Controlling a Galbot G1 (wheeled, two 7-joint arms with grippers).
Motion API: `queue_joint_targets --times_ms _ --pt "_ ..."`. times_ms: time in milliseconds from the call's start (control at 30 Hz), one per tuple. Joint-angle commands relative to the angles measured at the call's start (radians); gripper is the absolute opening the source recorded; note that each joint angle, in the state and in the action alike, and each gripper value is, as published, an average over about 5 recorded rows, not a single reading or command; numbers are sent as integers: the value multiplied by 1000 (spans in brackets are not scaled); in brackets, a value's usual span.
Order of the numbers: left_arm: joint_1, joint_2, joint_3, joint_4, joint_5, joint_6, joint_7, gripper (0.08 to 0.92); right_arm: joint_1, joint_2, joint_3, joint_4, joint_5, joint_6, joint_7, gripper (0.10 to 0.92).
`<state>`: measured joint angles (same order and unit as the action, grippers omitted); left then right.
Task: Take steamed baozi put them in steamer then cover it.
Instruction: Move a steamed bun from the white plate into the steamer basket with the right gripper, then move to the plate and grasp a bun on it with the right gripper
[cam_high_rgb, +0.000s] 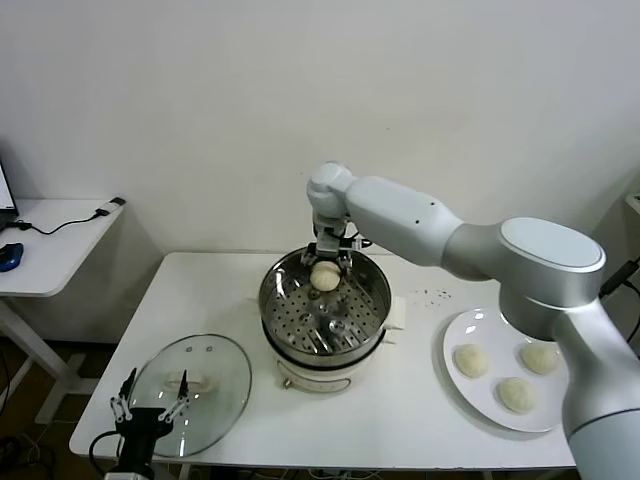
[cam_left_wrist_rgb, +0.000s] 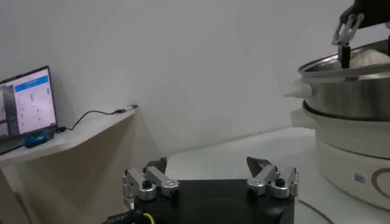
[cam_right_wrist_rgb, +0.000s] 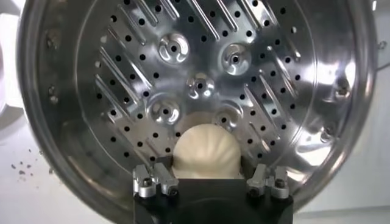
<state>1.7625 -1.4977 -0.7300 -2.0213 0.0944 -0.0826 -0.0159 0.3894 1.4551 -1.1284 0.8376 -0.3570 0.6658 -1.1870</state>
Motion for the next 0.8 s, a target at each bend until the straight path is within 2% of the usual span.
queue_joint_targets --times_ms 33,300,567,700,800 --pt "5 -4 0 1 0 1 2 823 -34 20 4 -16 -16 4 4 737" --pt "15 -7 0 1 0 -3 0 823 0 -7 13 12 37 -6 -11 816" --pt "20 -7 2 -4 0 -5 -1 823 114 -131 12 144 180 -52 -25 823" --pt "23 -3 0 -10 -1 -6 -1 823 191 -282 -26 239 333 -172 -19 823" --pt "24 -1 1 -15 -2 -6 0 823 304 -426 -162 337 531 -365 14 823"
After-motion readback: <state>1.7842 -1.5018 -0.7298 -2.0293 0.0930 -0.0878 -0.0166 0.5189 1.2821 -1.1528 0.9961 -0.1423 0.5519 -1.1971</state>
